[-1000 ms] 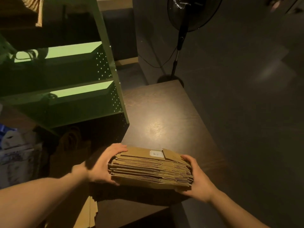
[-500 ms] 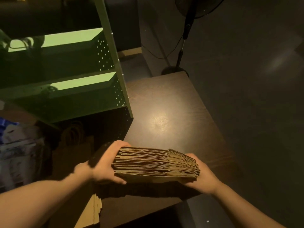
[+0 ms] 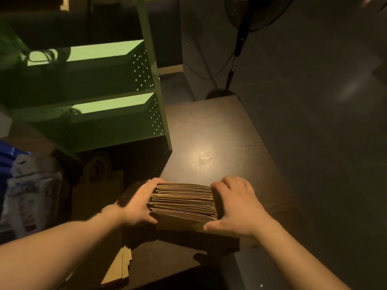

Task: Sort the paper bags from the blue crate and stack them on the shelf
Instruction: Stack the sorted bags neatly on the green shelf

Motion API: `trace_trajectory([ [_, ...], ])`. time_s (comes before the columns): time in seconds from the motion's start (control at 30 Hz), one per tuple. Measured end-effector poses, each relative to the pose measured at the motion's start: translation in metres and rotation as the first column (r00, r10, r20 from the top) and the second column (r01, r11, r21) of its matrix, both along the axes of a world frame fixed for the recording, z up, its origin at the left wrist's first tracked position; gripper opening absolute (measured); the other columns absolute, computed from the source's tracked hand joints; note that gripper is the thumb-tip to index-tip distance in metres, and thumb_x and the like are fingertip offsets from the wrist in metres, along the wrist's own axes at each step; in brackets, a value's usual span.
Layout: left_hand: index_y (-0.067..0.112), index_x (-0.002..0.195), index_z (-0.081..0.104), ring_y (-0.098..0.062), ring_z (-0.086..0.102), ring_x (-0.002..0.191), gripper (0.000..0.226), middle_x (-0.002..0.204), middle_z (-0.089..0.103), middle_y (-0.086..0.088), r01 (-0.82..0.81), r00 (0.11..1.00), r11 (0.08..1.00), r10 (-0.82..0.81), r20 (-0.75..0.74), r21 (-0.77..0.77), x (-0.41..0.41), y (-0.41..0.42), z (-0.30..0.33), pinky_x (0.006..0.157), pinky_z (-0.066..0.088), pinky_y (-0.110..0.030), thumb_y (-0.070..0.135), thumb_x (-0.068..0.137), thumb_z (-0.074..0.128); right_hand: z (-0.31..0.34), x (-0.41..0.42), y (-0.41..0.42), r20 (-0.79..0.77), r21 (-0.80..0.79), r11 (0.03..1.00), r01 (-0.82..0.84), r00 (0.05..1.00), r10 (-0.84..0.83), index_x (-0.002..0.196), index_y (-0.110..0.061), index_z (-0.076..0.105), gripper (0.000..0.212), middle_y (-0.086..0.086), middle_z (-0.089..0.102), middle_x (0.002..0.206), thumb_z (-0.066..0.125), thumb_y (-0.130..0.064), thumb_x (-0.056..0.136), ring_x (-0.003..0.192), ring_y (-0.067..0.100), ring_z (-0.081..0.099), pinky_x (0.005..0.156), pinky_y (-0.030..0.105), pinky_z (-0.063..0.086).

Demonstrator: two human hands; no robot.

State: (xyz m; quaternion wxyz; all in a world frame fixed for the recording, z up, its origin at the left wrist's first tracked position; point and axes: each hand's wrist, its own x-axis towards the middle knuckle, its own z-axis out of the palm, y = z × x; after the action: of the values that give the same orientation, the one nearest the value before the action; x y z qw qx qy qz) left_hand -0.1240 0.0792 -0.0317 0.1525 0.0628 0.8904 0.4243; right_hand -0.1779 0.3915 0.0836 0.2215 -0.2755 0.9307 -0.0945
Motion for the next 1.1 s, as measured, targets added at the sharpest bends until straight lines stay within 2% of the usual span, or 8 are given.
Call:
trace_trajectory([
  [0.17,0.041,0.134,0.041,-0.001,0.044,0.133,0.085,0.134,0.050,0.016,-0.003,0.998,0.998,0.007,0.059,-0.062,0.002,0.002,0.009,0.122,0.029,-0.029,0.045,0.060,0.084,-0.013,0.007,-0.055,-0.071,0.138,0.988,-0.076,0.994,0.086,0.137,-0.023,0.039,0.088,0.003,0.045,0.135,0.071,-0.067,0.067,0.128,0.027,0.040,0.117,0.053,0.029],
  [0.37,0.037,0.133,0.044,-0.002,0.046,0.131,0.083,0.129,0.051,0.018,-0.042,0.995,0.996,0.048,0.086,-0.077,0.006,0.007,0.012,0.122,0.034,-0.034,0.027,0.066,0.092,-0.033,0.011,-0.076,-0.114,0.156,0.983,-0.095,0.987,0.113,0.122,-0.019,0.047,0.048,0.006,0.060,0.117,0.074,-0.025,0.082,0.105,0.027,0.057,0.095,0.040,0.049],
  [0.47,0.039,0.139,0.039,-0.003,0.043,0.134,0.091,0.135,0.046,0.017,-0.084,0.989,0.994,0.092,0.114,-0.072,0.011,0.007,0.015,0.122,0.035,-0.039,0.029,0.067,0.093,-0.029,0.010,-0.075,-0.114,0.194,0.971,-0.142,0.980,0.166,0.119,-0.018,0.049,0.041,0.005,0.065,0.110,0.070,-0.016,0.085,0.097,0.027,0.062,0.088,0.039,0.050],
  [0.57,0.061,0.140,0.020,-0.006,0.038,0.141,0.108,0.144,0.040,0.020,-0.155,0.975,0.985,0.166,0.148,-0.082,0.020,0.014,0.026,0.122,0.035,-0.048,0.032,0.067,0.093,-0.027,0.009,-0.074,-0.132,0.212,0.962,-0.171,0.970,0.202,0.116,-0.016,0.050,0.030,0.006,0.068,0.103,0.060,-0.008,0.089,0.086,0.027,0.063,0.071,0.037,0.043],
  [0.7,0.054,0.154,0.003,-0.022,0.027,0.152,0.128,0.161,0.036,0.013,-0.409,0.892,0.847,0.450,0.048,-0.340,0.042,0.034,0.030,0.123,0.017,-0.055,0.062,0.060,0.090,-0.028,0.003,-0.073,-0.110,0.161,0.974,-0.162,0.977,0.181,0.115,-0.021,0.050,0.024,0.004,0.070,0.098,0.053,-0.010,0.094,0.083,0.028,0.065,0.067,0.037,0.046],
  [0.83,0.026,0.154,0.028,-0.029,0.022,0.153,0.128,0.160,0.032,-0.003,-0.720,0.670,0.661,0.741,0.034,-0.211,0.060,0.059,0.033,0.124,0.022,-0.046,0.068,0.051,0.091,-0.027,-0.004,-0.069,-0.040,0.052,0.994,-0.101,0.994,0.103,0.110,-0.033,0.048,0.024,-0.006,0.069,0.093,0.064,-0.032,0.092,0.083,0.022,0.067,0.071,0.036,0.056],
  [0.97,0.021,0.159,0.016,-0.028,0.031,0.149,0.145,0.163,0.013,0.006,-0.832,0.546,0.545,0.838,0.028,-0.100,0.070,0.069,0.048,0.121,0.033,-0.048,0.059,0.045,0.097,-0.013,-0.012,-0.065,0.003,0.002,0.994,-0.110,0.994,0.110,0.103,-0.040,0.046,0.027,-0.012,0.062,0.087,0.067,-0.043,0.087,0.075,0.013,0.056,0.065,0.026,0.044],
  [1.1,0.059,0.151,0.013,-0.024,0.033,0.146,0.138,0.161,0.027,0.002,-0.843,0.528,0.517,0.848,0.048,0.150,0.085,0.058,0.067,0.119,0.036,-0.052,0.059,0.042,0.097,0.002,-0.022,-0.055,0.082,-0.065,0.997,-0.043,0.995,0.048,0.103,-0.040,0.050,0.025,-0.016,0.067,0.094,0.070,-0.033,0.089,0.087,0.011,0.063,0.070,0.024,0.050],
])
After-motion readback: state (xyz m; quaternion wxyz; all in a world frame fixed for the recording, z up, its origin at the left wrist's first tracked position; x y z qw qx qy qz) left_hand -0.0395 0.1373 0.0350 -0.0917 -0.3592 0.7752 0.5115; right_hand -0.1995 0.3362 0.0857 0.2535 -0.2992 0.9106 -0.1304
